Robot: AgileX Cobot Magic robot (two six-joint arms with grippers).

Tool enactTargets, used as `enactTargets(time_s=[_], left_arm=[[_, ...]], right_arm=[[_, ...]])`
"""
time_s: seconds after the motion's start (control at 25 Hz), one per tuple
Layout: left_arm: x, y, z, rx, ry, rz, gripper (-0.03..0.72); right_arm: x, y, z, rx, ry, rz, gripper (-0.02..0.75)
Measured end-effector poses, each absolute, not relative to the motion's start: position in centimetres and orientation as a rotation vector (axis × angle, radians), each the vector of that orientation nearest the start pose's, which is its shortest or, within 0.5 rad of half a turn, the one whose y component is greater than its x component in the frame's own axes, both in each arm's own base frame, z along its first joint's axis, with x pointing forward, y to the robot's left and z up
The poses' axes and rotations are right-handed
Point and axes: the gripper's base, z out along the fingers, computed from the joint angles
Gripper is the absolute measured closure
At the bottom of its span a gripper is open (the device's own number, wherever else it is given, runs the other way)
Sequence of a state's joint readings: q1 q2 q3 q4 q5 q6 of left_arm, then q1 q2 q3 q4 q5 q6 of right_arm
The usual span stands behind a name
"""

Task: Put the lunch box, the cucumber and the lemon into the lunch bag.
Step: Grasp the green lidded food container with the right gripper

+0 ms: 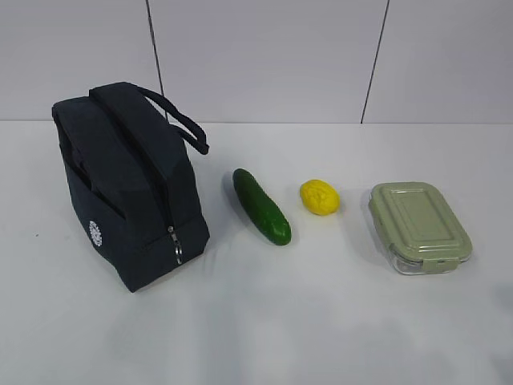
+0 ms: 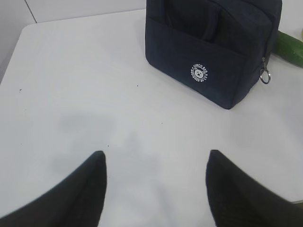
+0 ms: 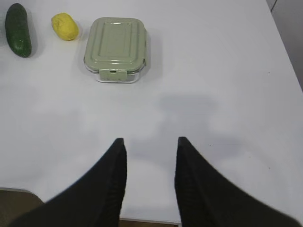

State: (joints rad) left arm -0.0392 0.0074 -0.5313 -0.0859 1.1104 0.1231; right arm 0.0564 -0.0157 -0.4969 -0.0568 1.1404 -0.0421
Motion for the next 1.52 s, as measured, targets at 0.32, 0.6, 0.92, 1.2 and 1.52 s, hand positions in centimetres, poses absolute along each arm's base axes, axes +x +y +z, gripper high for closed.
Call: enactTargets(time_s=[0.32, 0.6, 0.92, 1.2, 1.52], left_arm=[[-1.0, -0.7, 28.2, 0.175, 2.06, -0.051, 0.223], [-1.0, -0.7, 28.2, 0.175, 2.06, -0.051, 0.223], [-1.0, -0.7, 28.2, 0.175, 2.06, -0.051, 0.223], [-1.0, -0.7, 28.2, 0.175, 2.06, -0.051, 0.223], [-1.0, -0.7, 28.2, 0.175, 2.06, -0.051, 0.223]], right_arm=[[-0.4, -0.3, 28.1, -0.085, 2.081, -0.02, 0.442], [2.6, 0.2, 29.4, -0.022, 2.116, 0.07, 0.287], [6.9, 0.6, 30.8, 0.051, 2.183, 0.127, 0.228], [12.7, 1.7, 30.6, 0.142, 2.195, 0.285, 0.228], [18.0, 2.3, 29.5, 0.217, 2.328, 0.344, 0.228]])
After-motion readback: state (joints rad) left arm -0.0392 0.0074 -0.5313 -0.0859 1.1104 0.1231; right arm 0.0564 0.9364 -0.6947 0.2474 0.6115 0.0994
